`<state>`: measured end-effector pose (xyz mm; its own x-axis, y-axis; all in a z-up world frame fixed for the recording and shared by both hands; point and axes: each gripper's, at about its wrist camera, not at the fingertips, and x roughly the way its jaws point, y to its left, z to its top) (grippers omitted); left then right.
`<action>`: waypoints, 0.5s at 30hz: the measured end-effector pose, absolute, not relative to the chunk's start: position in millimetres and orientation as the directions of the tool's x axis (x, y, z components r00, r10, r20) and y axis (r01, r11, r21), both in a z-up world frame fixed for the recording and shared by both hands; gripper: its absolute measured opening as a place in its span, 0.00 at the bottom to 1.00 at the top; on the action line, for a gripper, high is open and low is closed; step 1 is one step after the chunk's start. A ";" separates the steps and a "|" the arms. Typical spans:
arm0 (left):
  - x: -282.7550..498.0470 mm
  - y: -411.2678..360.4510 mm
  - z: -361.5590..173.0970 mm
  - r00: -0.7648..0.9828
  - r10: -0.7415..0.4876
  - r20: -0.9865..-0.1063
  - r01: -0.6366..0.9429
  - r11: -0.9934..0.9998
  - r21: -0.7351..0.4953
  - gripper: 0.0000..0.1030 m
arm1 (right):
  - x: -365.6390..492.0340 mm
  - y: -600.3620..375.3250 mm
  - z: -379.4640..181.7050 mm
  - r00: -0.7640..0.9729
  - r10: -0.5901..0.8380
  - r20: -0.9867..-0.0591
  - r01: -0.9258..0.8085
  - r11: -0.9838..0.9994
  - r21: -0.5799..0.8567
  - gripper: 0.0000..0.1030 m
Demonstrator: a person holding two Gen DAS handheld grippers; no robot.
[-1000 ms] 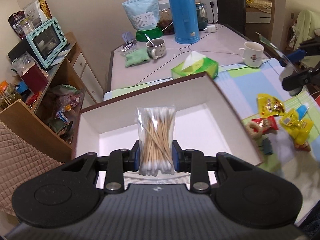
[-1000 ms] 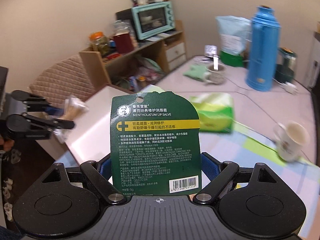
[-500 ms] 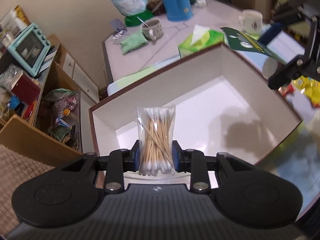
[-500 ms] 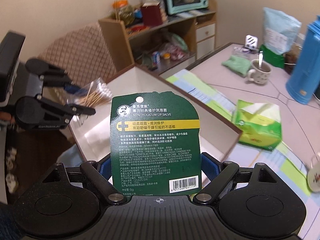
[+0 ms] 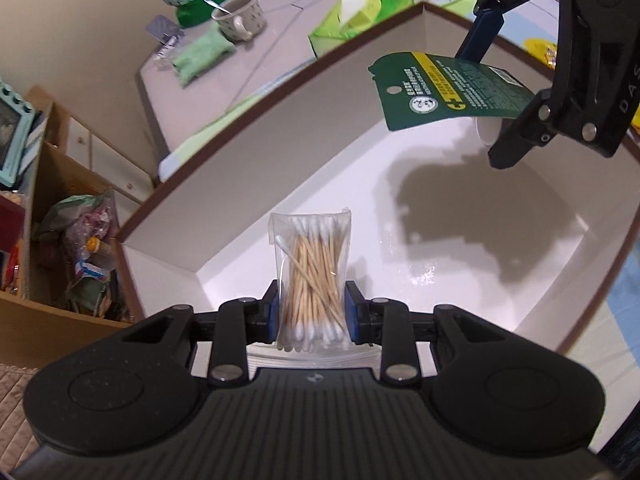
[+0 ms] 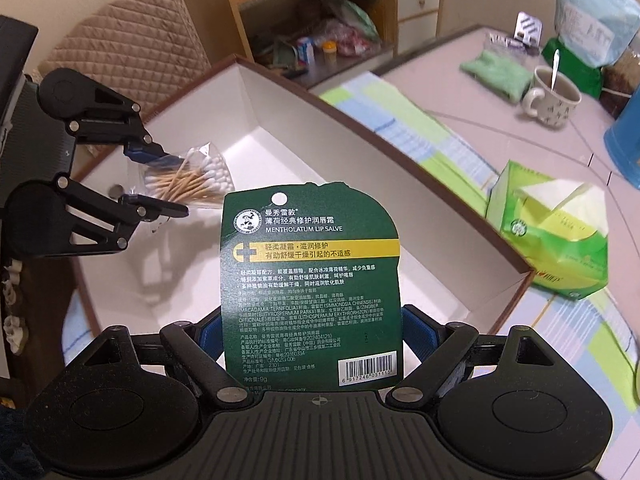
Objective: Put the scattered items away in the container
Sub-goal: 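Carry the swab bag and green card over the open box with both tools, then open both tools to drop the swab bag and green card into the box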
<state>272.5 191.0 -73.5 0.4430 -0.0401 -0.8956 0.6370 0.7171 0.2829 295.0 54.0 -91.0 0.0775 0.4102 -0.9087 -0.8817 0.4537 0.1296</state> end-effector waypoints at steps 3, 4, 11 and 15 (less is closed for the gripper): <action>277.7 193.3 -85.8 0.420 -0.037 -0.907 0.647 0.713 0.270 0.26 | 298.0 56.7 -102.3 0.071 0.390 -0.918 -0.882 0.455 0.125 0.84; 279.4 194.0 -89.6 0.412 -0.035 -0.911 0.649 0.713 0.266 0.26 | 297.5 57.6 -104.6 0.072 0.385 -0.920 -0.883 0.453 0.121 0.84; 295.6 195.2 -111.8 0.363 -0.030 -0.931 0.647 0.728 0.229 0.27 | 297.8 66.7 -112.7 0.125 0.352 -0.928 -0.892 0.450 0.050 0.84; 301.1 197.4 -117.6 0.351 -0.024 -0.936 0.637 0.739 0.221 0.27 | 294.4 71.6 -109.0 0.129 0.364 -0.922 -0.903 0.428 0.042 0.84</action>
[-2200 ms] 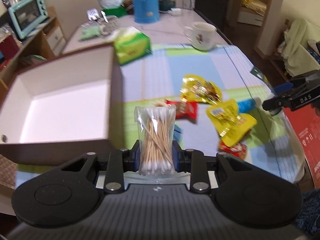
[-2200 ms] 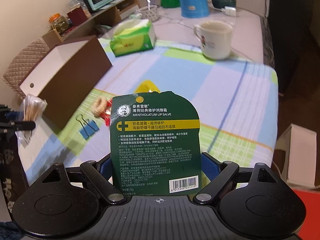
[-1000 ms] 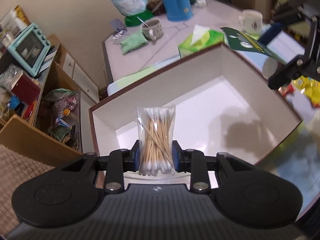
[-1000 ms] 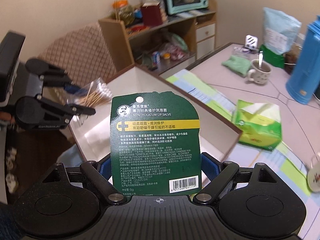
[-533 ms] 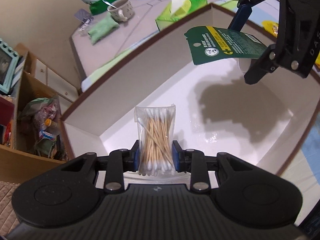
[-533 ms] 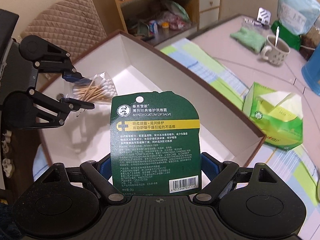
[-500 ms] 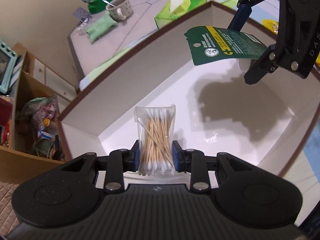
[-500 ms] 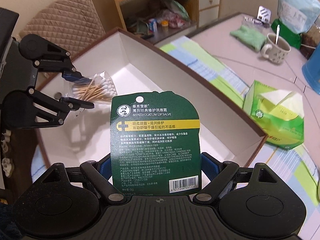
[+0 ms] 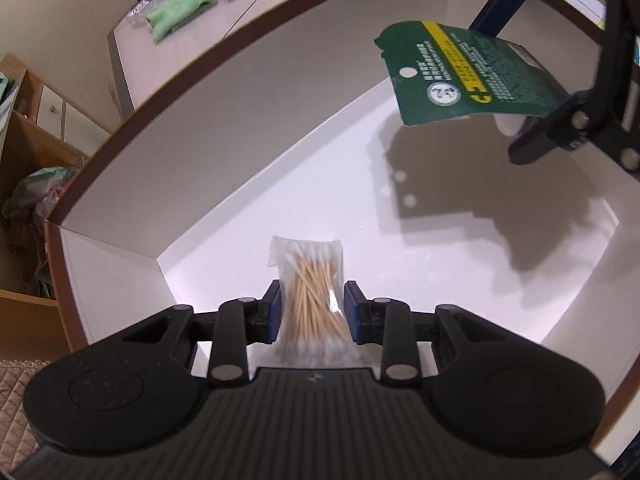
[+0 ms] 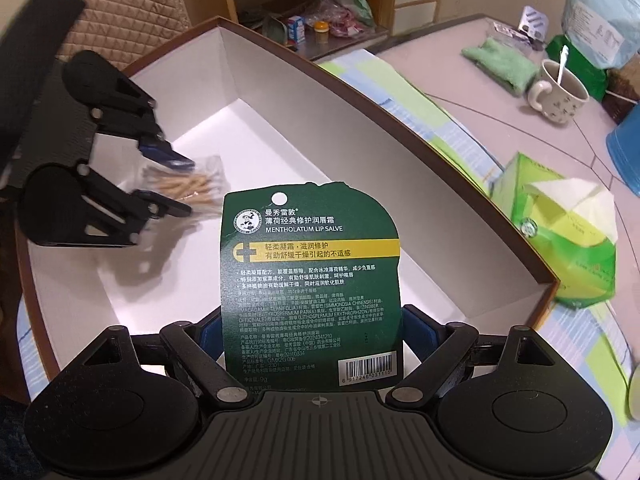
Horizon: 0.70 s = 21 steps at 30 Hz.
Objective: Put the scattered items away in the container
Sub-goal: 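Open both tools to drop the swab bag and green card into the box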
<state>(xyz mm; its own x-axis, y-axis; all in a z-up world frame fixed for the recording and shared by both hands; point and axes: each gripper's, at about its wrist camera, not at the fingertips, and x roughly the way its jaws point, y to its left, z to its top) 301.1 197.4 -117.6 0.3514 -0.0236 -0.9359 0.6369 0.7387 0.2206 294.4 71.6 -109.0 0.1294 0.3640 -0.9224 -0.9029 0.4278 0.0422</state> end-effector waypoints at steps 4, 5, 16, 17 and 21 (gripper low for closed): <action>306.2 199.6 -122.3 0.344 -0.020 -0.939 0.627 0.749 0.214 0.27 | 286.5 81.0 -108.9 0.152 0.365 -0.918 -0.921 0.390 0.002 0.83; 307.1 200.1 -122.5 0.347 -0.019 -0.938 0.625 0.751 0.216 0.27 | 284.5 83.2 -110.0 0.157 0.362 -0.919 -0.923 0.385 -0.006 0.84; 305.5 201.2 -118.6 0.373 0.014 -0.928 0.612 0.748 0.257 0.64 | 281.2 86.1 -113.4 0.197 0.351 -0.915 -0.935 0.347 -0.068 1.00; 304.5 200.6 -117.6 0.374 0.015 -0.927 0.617 0.742 0.261 0.65 | 281.1 84.9 -112.1 0.192 0.351 -0.916 -0.937 0.344 -0.065 1.00; 298.7 199.7 -111.8 0.377 0.021 -0.926 0.639 0.717 0.276 0.69 | 275.4 76.8 -104.7 0.161 0.350 -0.923 -0.946 0.322 -0.042 1.00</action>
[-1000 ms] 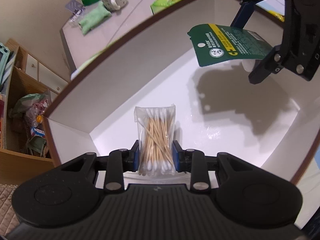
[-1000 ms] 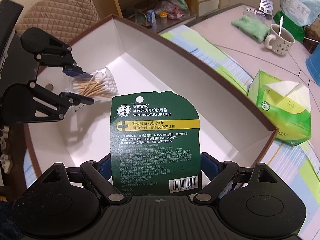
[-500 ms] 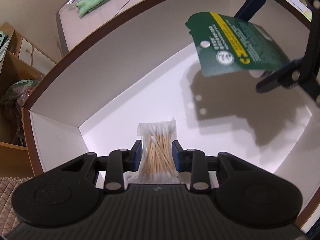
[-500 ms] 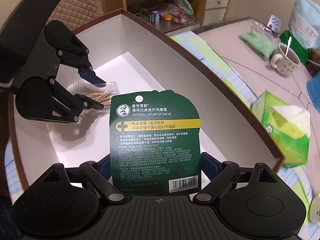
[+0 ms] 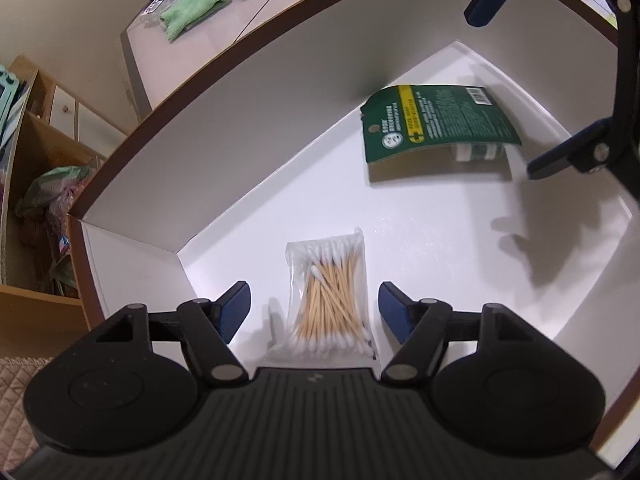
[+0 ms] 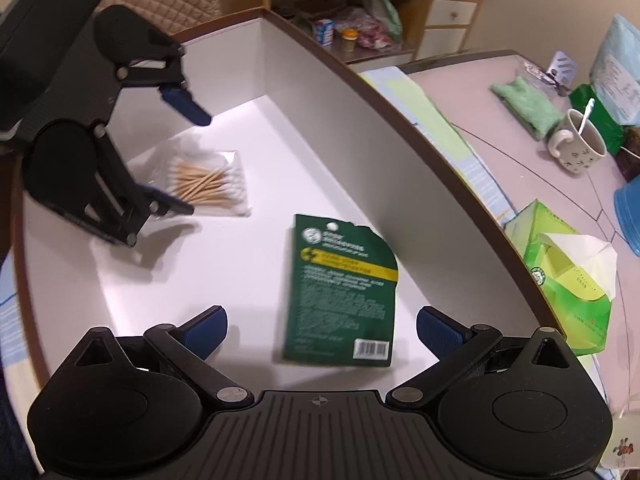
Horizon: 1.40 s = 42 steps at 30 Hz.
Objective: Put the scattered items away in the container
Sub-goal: 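Open both tools to drop the swab bag and green card into the box, then withdraw both tools from the box back toward the remaining items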
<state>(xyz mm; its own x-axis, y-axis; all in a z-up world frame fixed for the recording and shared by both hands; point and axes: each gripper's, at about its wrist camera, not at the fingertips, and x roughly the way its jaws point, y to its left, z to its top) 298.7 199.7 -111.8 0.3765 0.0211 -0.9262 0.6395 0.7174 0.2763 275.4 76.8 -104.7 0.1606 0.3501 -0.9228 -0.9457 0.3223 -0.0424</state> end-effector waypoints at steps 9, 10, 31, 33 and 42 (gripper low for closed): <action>275.1 205.7 -86.8 0.411 0.034 -0.911 0.625 0.717 0.308 0.76 | 256.7 51.7 -85.0 0.130 0.375 -0.918 -0.943 0.332 0.002 1.00; 271.7 206.3 -83.0 0.416 0.032 -0.909 0.620 0.721 0.310 0.76 | 254.2 48.3 -82.3 0.130 0.382 -0.915 -0.941 0.339 0.008 1.00; 196.6 194.3 -22.8 0.529 0.065 -0.846 0.555 0.728 0.402 0.84 | 200.5 8.7 -36.2 0.194 0.479 -0.856 -0.933 0.359 -0.010 1.00; 190.6 193.0 -18.8 0.536 0.067 -0.841 0.547 0.732 0.407 0.84 | 196.8 4.7 -32.9 0.199 0.490 -0.849 -0.932 0.362 -0.010 1.00; 169.7 183.2 -7.6 0.558 0.079 -0.826 0.529 0.734 0.427 0.84 | 184.9 -14.0 -22.6 0.212 0.527 -0.823 -0.927 0.374 0.001 1.00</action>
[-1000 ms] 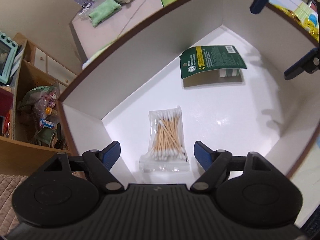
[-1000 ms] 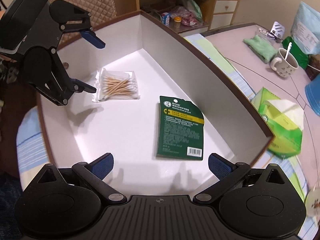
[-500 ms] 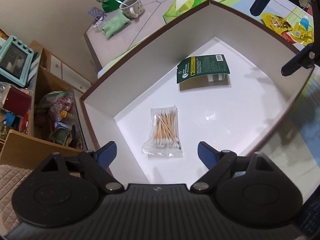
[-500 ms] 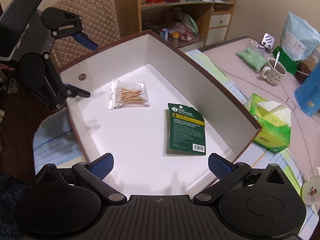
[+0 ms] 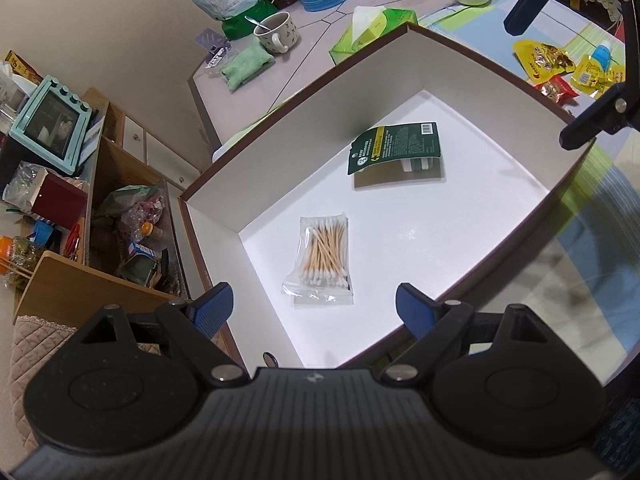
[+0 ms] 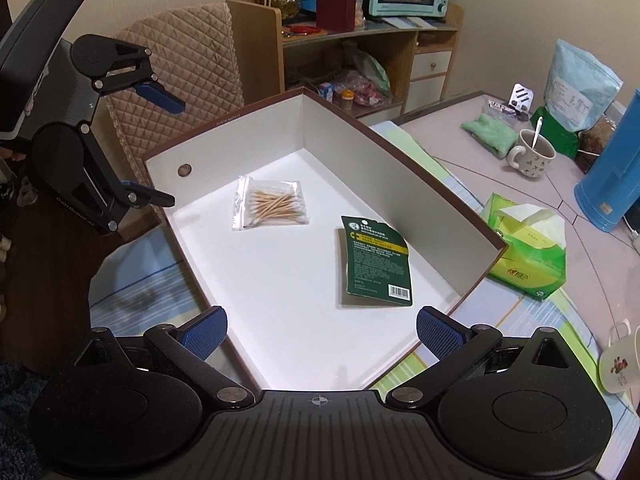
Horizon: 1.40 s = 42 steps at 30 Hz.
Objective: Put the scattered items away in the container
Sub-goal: 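Withdraw both tools from the box back toward the remaining items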
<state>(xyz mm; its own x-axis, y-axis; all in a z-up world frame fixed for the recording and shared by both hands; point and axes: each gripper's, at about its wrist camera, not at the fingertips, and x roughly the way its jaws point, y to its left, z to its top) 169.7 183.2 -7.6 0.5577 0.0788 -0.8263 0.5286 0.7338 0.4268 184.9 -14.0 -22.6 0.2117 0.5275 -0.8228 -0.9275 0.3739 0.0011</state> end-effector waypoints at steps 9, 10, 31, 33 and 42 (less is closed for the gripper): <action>154.0 172.7 -0.8 0.570 0.095 -0.816 0.514 0.734 0.444 0.84 | 175.9 -30.4 -17.0 0.217 0.552 -0.805 -0.928 0.372 0.005 1.00; 152.3 171.4 -0.2 0.571 0.097 -0.815 0.512 0.735 0.445 0.84 | 175.1 -32.3 -16.4 0.217 0.555 -0.803 -0.928 0.372 0.006 1.00; 127.9 114.1 11.9 0.591 0.092 -0.802 0.505 0.732 0.456 0.84 | 173.6 -102.1 0.7 0.236 0.601 -0.764 -0.915 0.403 0.034 1.00; 126.6 105.9 12.9 0.593 0.087 -0.800 0.508 0.731 0.456 0.84 | 175.8 -113.9 2.7 0.244 0.600 -0.762 -0.908 0.417 0.037 1.00; 120.7 60.7 11.5 0.595 0.024 -0.803 0.532 0.738 0.416 0.85 | 193.0 -185.7 4.9 0.300 0.555 -0.775 -0.858 0.512 0.035 1.00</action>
